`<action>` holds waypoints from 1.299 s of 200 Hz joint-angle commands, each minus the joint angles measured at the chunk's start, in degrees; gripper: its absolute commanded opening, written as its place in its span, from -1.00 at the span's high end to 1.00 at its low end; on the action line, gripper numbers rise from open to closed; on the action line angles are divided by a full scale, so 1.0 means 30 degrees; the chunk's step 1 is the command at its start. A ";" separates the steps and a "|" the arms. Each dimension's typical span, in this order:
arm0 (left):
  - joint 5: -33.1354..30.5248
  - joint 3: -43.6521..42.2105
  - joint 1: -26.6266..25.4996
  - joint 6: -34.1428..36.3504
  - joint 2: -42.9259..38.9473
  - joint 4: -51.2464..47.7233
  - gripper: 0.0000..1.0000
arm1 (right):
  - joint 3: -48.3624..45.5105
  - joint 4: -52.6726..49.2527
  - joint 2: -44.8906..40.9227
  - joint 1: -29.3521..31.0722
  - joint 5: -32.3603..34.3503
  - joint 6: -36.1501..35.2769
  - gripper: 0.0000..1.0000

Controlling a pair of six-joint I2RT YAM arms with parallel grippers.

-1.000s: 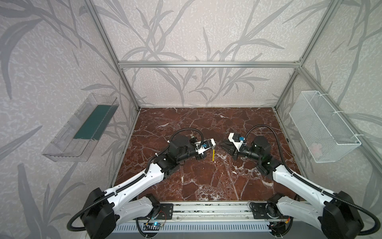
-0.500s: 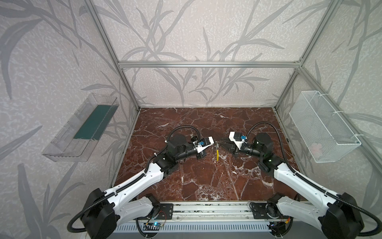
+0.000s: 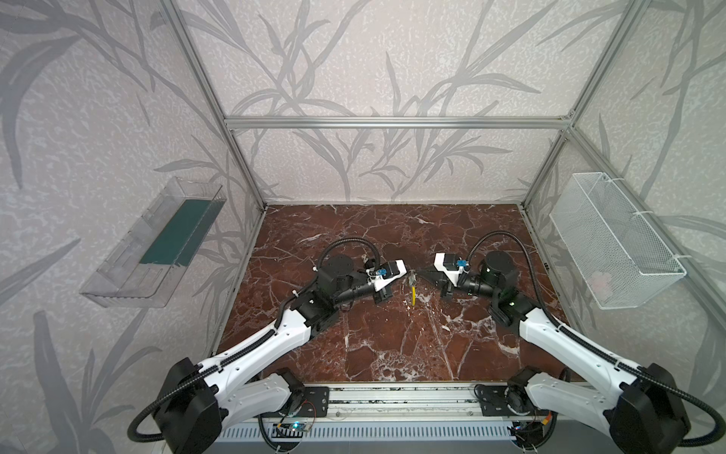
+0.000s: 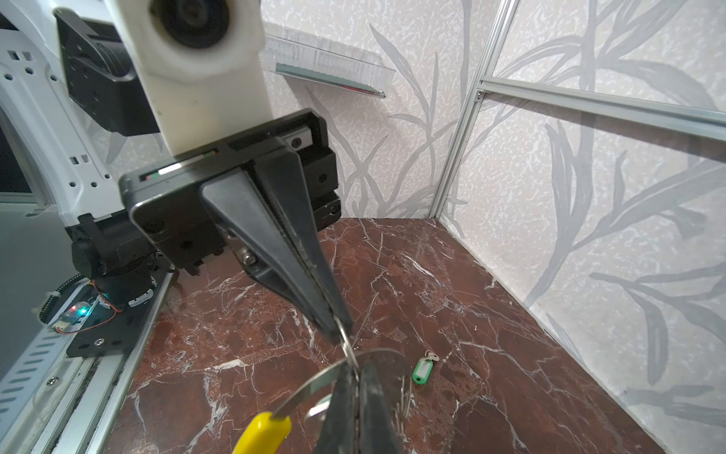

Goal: Put the keys on the keyring

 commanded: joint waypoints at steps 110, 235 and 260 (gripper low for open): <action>-0.4324 0.4193 -0.1982 0.7252 0.0896 -0.8202 0.36 | 0.5550 -1.3382 0.0538 0.0064 0.1224 -0.3667 1.00; -0.4308 0.5895 -0.2910 0.8402 0.2463 -1.0015 0.54 | 0.5888 -1.3838 0.0262 0.0391 0.1433 -0.4053 1.00; -0.3999 0.5954 -0.2918 0.8295 0.2556 -1.0286 0.62 | 0.5712 -1.3259 0.0071 0.0408 0.1555 -0.3918 1.00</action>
